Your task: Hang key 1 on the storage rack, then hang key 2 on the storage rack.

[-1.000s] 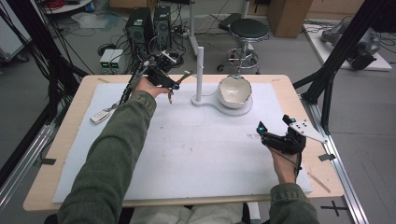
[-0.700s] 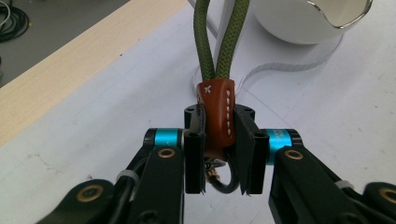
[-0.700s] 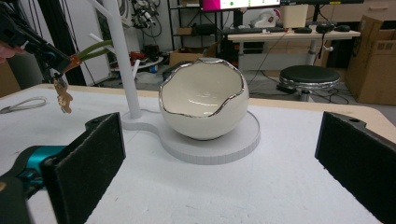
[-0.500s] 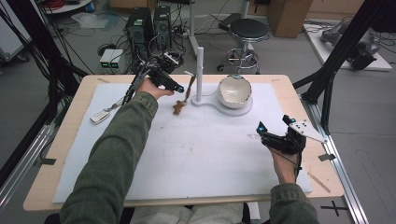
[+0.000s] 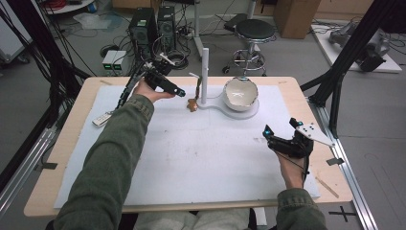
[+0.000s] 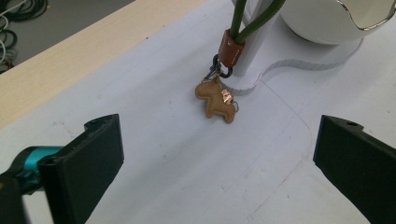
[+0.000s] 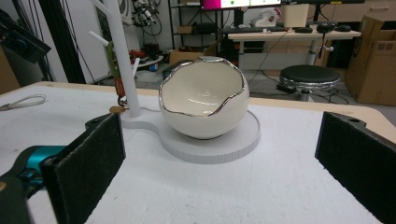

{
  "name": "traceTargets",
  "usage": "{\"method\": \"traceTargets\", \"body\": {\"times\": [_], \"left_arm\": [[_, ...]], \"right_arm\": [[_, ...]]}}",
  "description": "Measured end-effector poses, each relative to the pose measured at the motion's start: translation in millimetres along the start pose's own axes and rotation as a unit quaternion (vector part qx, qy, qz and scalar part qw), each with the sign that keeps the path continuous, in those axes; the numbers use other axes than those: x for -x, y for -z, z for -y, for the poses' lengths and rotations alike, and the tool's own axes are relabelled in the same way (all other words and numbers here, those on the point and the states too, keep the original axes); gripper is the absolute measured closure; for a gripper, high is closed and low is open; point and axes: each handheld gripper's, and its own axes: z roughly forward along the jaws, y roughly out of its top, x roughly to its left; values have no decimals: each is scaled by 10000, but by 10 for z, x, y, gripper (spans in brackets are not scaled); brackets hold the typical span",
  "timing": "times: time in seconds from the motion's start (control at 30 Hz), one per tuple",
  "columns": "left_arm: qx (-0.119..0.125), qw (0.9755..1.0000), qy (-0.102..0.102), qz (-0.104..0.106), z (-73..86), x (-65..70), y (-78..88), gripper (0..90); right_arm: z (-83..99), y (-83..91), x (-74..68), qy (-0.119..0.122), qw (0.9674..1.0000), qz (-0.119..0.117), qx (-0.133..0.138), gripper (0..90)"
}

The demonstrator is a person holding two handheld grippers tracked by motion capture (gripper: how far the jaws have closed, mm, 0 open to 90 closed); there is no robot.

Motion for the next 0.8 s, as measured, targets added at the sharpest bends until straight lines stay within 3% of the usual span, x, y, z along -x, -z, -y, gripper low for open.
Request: {"method": "traceTargets", "body": {"times": [0.17, 0.3, 0.6, 0.8], "left_arm": [[29, 9999, 79, -96, 64, -86, 91, 19], [73, 9994, 270, -206, 173, -254, 178, 19], [142, 9975, 497, -483, 374, -565, 303, 19], [158, 9961, 682, -537, 508, -730, 346, 19]], "right_arm": [[0, 1, -4, 29, 10000, 4, -10, 5], [0, 9, -5, 8, 10000, 25, -20, 5], [3, -5, -8, 19, 10000, 13, -23, 5], [5, -6, -5, 58, 10000, 22, -41, 5]]}}
